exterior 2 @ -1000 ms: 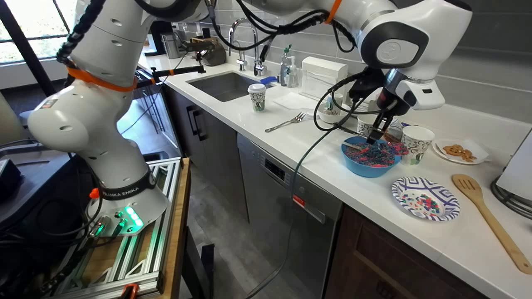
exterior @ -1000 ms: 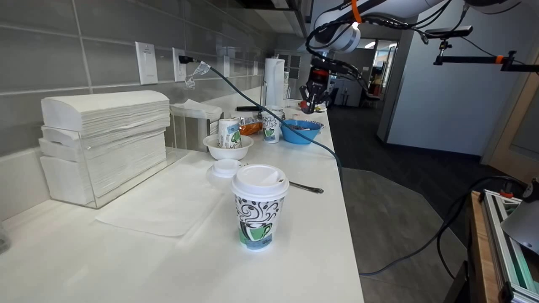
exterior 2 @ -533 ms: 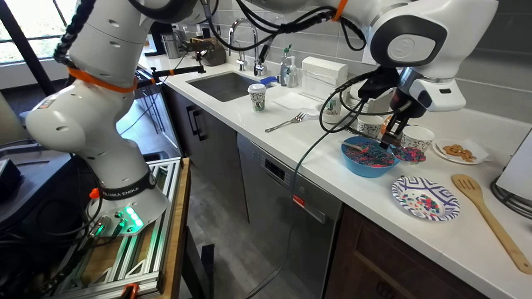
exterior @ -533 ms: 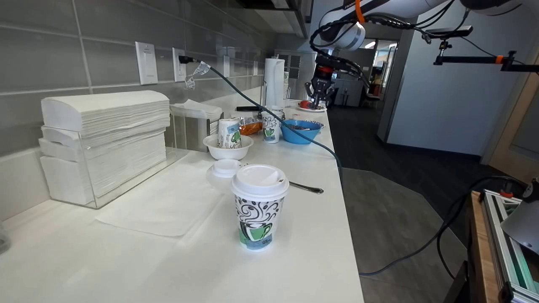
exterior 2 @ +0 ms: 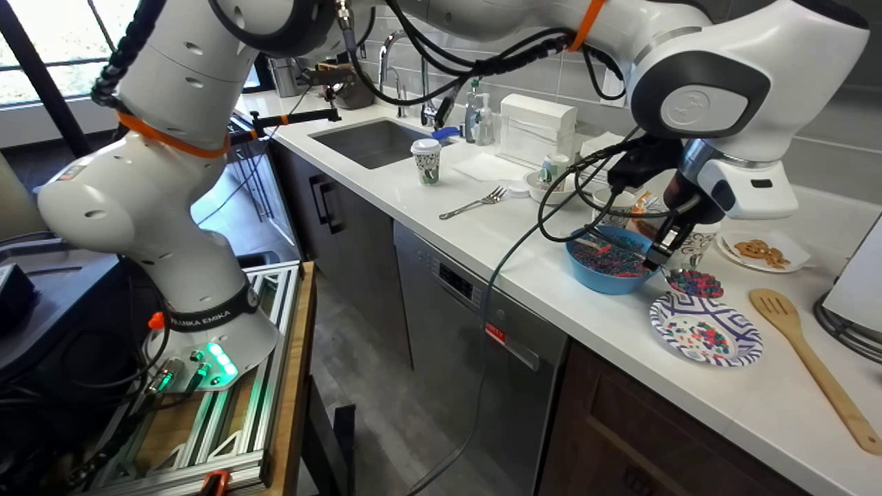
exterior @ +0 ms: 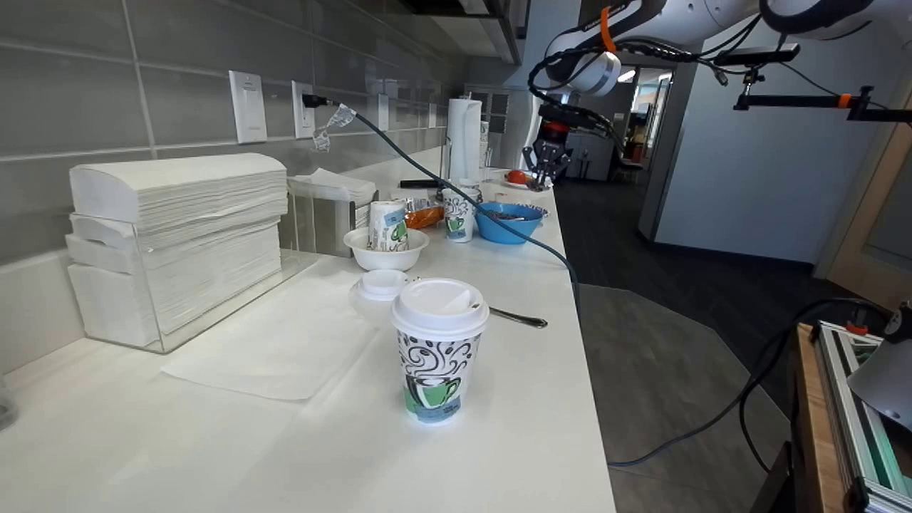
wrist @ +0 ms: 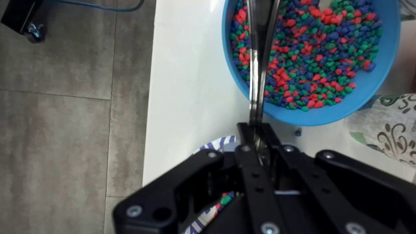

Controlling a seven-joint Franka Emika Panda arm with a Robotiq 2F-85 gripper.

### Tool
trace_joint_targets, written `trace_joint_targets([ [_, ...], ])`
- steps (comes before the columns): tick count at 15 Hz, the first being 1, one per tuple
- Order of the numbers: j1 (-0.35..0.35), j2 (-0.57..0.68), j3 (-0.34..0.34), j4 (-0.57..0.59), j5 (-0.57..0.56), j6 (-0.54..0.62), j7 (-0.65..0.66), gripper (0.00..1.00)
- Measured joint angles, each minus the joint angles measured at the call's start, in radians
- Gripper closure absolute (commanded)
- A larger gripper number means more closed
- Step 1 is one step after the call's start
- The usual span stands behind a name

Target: Use the silver spoon to put some of the contents of the blue bowl into the white plate with blue markings

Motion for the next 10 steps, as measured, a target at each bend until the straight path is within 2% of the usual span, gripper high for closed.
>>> trace_joint_targets([
  [10, -0.089, 0.115, 0.059, 0.124, 0.148, -0.02, -0.003, 0.97],
])
